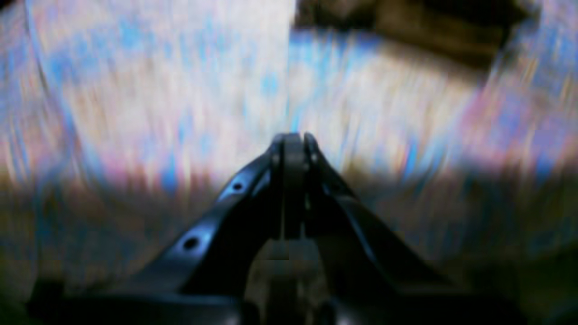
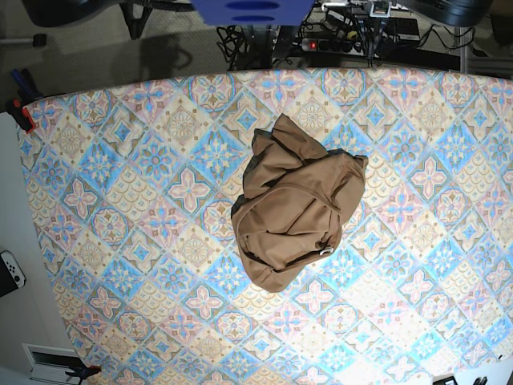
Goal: Layout the t-shirt on the table in an organized manner, then fold the t-shirt properly
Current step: 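Move the left gripper down to the crumpled brown t-shirt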
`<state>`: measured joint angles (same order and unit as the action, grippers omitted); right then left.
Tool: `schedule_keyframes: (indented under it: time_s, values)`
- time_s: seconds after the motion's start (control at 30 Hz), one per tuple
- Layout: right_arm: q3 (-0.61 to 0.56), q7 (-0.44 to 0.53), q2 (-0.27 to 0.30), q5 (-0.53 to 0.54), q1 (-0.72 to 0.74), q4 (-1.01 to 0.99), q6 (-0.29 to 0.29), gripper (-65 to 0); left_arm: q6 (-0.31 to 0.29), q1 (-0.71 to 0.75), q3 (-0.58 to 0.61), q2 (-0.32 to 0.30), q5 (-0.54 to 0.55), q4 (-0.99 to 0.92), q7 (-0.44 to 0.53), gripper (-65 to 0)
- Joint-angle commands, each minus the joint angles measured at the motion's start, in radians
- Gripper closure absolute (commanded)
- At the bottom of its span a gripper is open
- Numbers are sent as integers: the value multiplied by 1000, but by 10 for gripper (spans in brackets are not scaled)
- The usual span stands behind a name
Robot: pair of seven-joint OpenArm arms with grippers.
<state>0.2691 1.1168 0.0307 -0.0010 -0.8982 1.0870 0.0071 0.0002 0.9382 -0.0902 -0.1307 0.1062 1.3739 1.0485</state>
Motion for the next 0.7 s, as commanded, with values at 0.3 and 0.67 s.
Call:
schedule_keyframes:
  time_s: [0.3, 0.67]
  values:
    - [-1, -212, -13, 5, -137, 437, 0, -1, 5, 52, -7, -4, 13, 351, -75, -3]
    - [-3, -679, -10, 2, -155, 816, 1, -5, 2, -91, -44, -188, 171, 734, -802, -3]
